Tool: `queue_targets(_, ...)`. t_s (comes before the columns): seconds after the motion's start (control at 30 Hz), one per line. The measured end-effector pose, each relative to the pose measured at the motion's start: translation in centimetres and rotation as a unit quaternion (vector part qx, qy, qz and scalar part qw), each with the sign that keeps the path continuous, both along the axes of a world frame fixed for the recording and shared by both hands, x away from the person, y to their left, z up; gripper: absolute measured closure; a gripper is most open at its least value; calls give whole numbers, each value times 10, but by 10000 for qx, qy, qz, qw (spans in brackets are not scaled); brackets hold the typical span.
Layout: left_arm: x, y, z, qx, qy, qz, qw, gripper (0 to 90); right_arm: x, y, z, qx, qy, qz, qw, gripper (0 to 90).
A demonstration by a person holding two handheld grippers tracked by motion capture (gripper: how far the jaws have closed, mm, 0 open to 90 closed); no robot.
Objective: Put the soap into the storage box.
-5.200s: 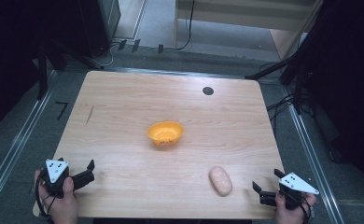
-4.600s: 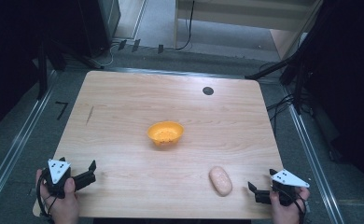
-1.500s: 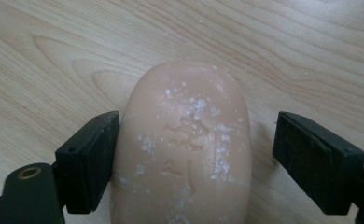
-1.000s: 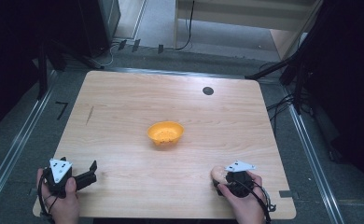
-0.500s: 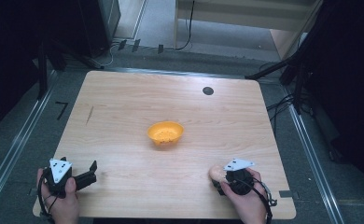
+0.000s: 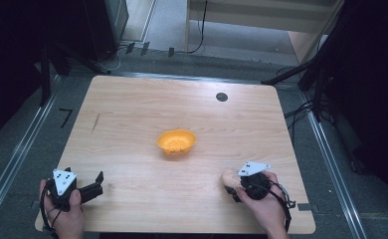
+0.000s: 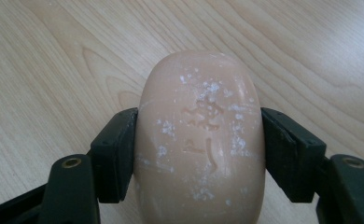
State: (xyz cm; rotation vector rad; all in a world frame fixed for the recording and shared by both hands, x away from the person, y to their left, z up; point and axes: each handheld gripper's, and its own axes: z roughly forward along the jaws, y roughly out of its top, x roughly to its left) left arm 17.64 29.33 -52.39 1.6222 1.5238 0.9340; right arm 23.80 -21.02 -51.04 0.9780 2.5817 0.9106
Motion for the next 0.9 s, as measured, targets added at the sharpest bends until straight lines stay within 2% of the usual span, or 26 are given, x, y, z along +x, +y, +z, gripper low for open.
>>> queue_targets(0.3, 0, 0, 0, -3, 0, -12, 10000, 0, 10, 6, 10, -63, -100, 351, 9993, 336)
queue_targets(0.47, 0, 0, 0, -4, -12, -15, 10000, 0, 15, 9, 15, -56, -37, 446, 9990, 336)
queue_targets(0.57, -1, 0, 0, -7, -19, -2, 10000, 0, 21, 14, 19, -168, -29, 562, 9983, 336)
queue_targets(0.7, 0, 0, 0, 7, -28, -11, 10000, 0, 27, 17, 22, -56, -7, 573, 9983, 336)
queue_targets(0.9, -1, 0, 0, -30, -34, 5, 10000, 0, 37, 20, 28, -32, 1, 657, 9978, 336)
